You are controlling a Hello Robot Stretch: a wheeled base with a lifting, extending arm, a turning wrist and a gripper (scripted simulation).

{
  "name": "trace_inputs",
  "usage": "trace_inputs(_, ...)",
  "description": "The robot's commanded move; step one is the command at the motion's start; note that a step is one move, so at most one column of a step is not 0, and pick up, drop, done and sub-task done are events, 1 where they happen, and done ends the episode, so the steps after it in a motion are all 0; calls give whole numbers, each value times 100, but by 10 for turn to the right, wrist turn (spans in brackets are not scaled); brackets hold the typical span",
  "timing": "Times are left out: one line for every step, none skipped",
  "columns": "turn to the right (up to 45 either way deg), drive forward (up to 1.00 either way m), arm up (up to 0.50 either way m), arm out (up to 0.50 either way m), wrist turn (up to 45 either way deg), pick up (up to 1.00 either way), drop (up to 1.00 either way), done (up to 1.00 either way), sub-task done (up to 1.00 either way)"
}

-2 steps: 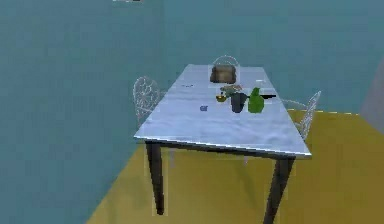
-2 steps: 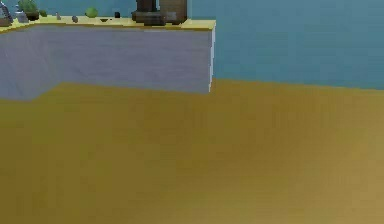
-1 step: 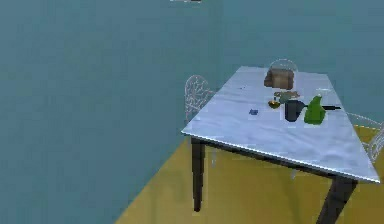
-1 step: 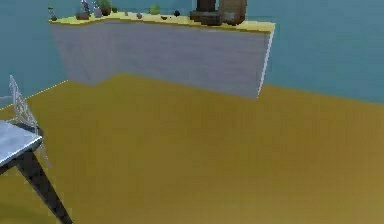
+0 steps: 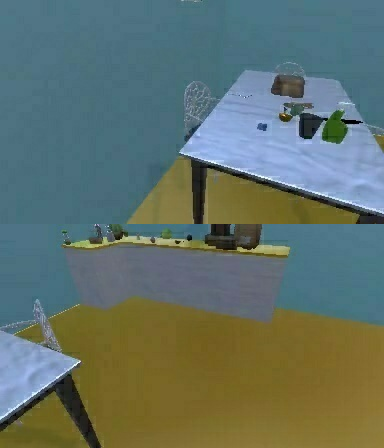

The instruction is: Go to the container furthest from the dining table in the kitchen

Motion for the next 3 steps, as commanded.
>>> trace_inputs(240, 0, 0, 0, 0, 0, 0, 0, 0)
trace_inputs(0, 15, 0, 0, 0, 0, 0, 0, 0)
trace_inputs(450, 0, 0, 0, 0, 0, 0, 0, 0)
